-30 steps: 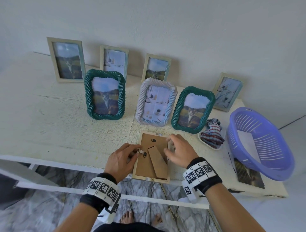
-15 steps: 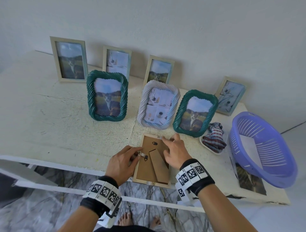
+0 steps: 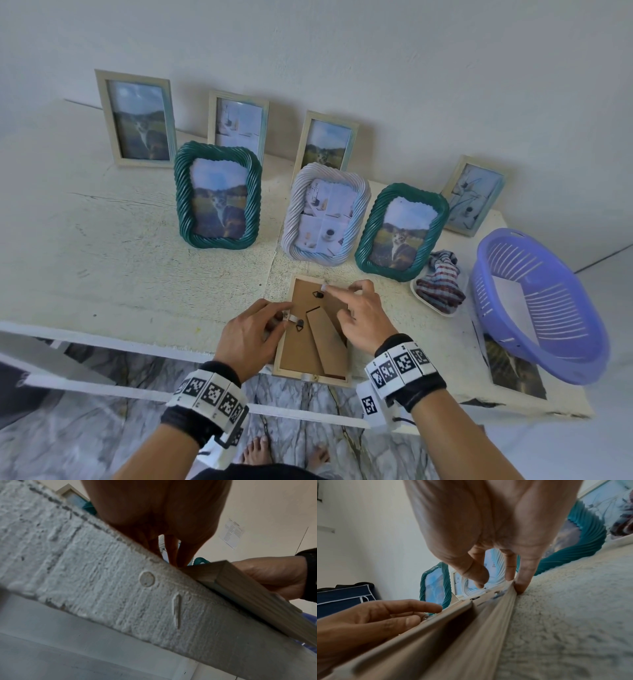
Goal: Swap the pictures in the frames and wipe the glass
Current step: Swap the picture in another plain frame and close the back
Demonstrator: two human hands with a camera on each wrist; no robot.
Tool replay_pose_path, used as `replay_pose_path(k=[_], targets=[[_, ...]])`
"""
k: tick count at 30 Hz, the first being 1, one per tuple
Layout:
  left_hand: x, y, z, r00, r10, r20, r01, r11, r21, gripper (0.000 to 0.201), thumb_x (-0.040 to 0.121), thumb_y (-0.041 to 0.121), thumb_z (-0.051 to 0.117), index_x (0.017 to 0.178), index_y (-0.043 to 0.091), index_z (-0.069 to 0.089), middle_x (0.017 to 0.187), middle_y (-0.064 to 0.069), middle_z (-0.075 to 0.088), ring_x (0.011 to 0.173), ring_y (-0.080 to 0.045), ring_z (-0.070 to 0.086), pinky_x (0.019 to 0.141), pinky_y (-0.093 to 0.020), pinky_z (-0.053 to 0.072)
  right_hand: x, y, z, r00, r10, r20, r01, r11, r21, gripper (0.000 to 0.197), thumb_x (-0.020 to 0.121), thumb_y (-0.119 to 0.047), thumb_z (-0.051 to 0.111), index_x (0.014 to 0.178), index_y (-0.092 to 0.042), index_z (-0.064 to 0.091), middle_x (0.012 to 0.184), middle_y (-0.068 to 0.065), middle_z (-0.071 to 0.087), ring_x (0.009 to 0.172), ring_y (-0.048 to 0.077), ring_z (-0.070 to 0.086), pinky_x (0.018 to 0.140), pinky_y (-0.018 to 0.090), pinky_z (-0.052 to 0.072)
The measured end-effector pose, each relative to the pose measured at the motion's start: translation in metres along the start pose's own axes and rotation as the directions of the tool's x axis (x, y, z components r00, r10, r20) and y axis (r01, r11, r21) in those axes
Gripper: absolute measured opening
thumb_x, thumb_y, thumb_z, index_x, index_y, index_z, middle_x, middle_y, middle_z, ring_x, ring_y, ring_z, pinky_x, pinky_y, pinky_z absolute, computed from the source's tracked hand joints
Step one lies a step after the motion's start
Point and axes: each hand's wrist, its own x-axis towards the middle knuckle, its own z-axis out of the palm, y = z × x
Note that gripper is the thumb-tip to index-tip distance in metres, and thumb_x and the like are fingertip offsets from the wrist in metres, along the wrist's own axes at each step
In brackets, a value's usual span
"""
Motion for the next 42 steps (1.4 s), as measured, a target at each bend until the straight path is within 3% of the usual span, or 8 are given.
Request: replay_pose_path(k=[3, 6, 9, 13, 27, 34, 40, 42], targets=[[0.000, -0.001, -0.001, 1.000, -0.001, 0.008, 0.001, 1.000, 0.018, 0.027, 0.090, 0.024, 0.065, 0.117, 0.030, 0.065, 0.090, 0.017, 0.058, 0.068, 0.002, 0.054, 0.058, -0.008, 0.038, -0.013, -0.006, -0.002, 1.000, -0.026, -0.010, 0.027, 0.996, 0.083, 0.055, 0.093, -0.026, 0.052, 0.143, -0.039, 0.033, 0.138, 0.004, 0.036, 0.129, 0.024, 0.038, 0.105, 0.030, 0.031], [0.000, 0.000, -0.001, 1.000, 0.003, 0.006, -0.003, 1.000, 0.023, 0.028, 0.090, 0.022, 0.066, 0.118, 0.029, 0.066, 0.092, 0.015, 0.061, 0.069, -0.001, 0.055, 0.058, -0.006, 0.035, -0.038, -0.016, 0.006, 0.994, -0.001, 0.114, -0.007, 0.997, 0.074, 0.084, 0.086, -0.053, 0.060, 0.150, -0.043, 0.007, 0.160, 0.002, 0.004, 0.146, 0.020, 0.005, 0.111, 0.038, 0.021], [0.000, 0.001, -0.001, 1.000, 0.016, 0.004, -0.016, 1.000, 0.020, 0.027, 0.090, 0.027, 0.062, 0.117, 0.029, 0.066, 0.091, 0.014, 0.060, 0.066, 0.002, 0.052, 0.057, -0.007, 0.036, -0.058, -0.018, 0.019, 0.984, 0.023, 0.176, -0.027, 0.999, 0.022, 0.111, 0.072, -0.067, 0.067, 0.149, -0.043, -0.009, 0.158, 0.003, -0.022, 0.146, 0.018, -0.015, 0.116, 0.040, 0.014], [0.000, 0.000, 0.000, 1.000, 0.008, -0.011, -0.007, 1.000, 0.020, 0.026, 0.090, 0.025, 0.066, 0.115, 0.030, 0.066, 0.090, 0.014, 0.060, 0.064, 0.005, 0.049, 0.057, -0.007, 0.036, -0.066, -0.012, 0.029, 0.991, -0.008, 0.132, 0.006, 1.000, 0.016, 0.113, 0.071, -0.066, 0.068, 0.149, -0.041, -0.011, 0.155, 0.001, -0.030, 0.144, 0.009, -0.015, 0.113, 0.031, 0.016], [-0.001, 0.003, 0.000, 0.999, 0.014, -0.030, -0.013, 1.000, 0.022, 0.030, 0.089, 0.023, 0.067, 0.118, 0.030, 0.065, 0.090, 0.015, 0.059, 0.065, 0.004, 0.050, 0.058, -0.010, 0.039, -0.065, -0.011, 0.043, 1.000, -0.008, 0.016, 0.007, 0.999, 0.039, 0.077, 0.089, -0.050, 0.057, 0.151, -0.036, 0.012, 0.159, 0.002, -0.020, 0.147, 0.017, -0.010, 0.115, 0.031, 0.012], [-0.001, 0.009, 0.001, 1.000, -0.029, -0.012, 0.029, 0.999, 0.040, 0.043, 0.091, 0.020, 0.064, 0.134, 0.018, 0.056, 0.109, 0.003, 0.063, 0.083, -0.013, 0.063, 0.068, -0.027, 0.050, -0.065, -0.013, 0.041, 1.000, 0.027, 0.005, -0.027, 0.993, 0.118, 0.078, 0.090, -0.050, 0.055, 0.151, -0.035, 0.010, 0.160, 0.000, -0.013, 0.147, 0.013, -0.006, 0.115, 0.030, 0.007], [0.002, 0.025, -0.007, 0.974, -0.220, 0.057, 0.223, 0.885, -0.408, 0.040, 0.097, 0.019, 0.055, 0.136, 0.024, 0.051, 0.117, 0.003, 0.064, 0.101, -0.002, 0.062, 0.083, -0.013, 0.049, -0.062, -0.015, 0.031, 0.995, 0.097, 0.013, -0.094, 0.912, 0.399, 0.069, 0.091, -0.063, 0.040, 0.150, -0.040, 0.013, 0.161, -0.008, 0.005, 0.146, 0.003, 0.002, 0.119, 0.032, 0.010], [0.003, 0.036, -0.010, 0.959, -0.280, 0.038, 0.255, 0.802, -0.540, 0.040, 0.094, 0.033, 0.053, 0.134, 0.026, 0.053, 0.113, 0.004, 0.065, 0.094, -0.008, 0.067, 0.082, -0.025, 0.056, -0.061, -0.013, 0.026, 0.991, 0.132, 0.027, -0.125, 0.827, 0.548, 0.073, 0.086, -0.070, 0.043, 0.149, -0.042, 0.018, 0.159, -0.012, 0.015, 0.144, 0.001, 0.013, 0.120, 0.034, 0.015]])
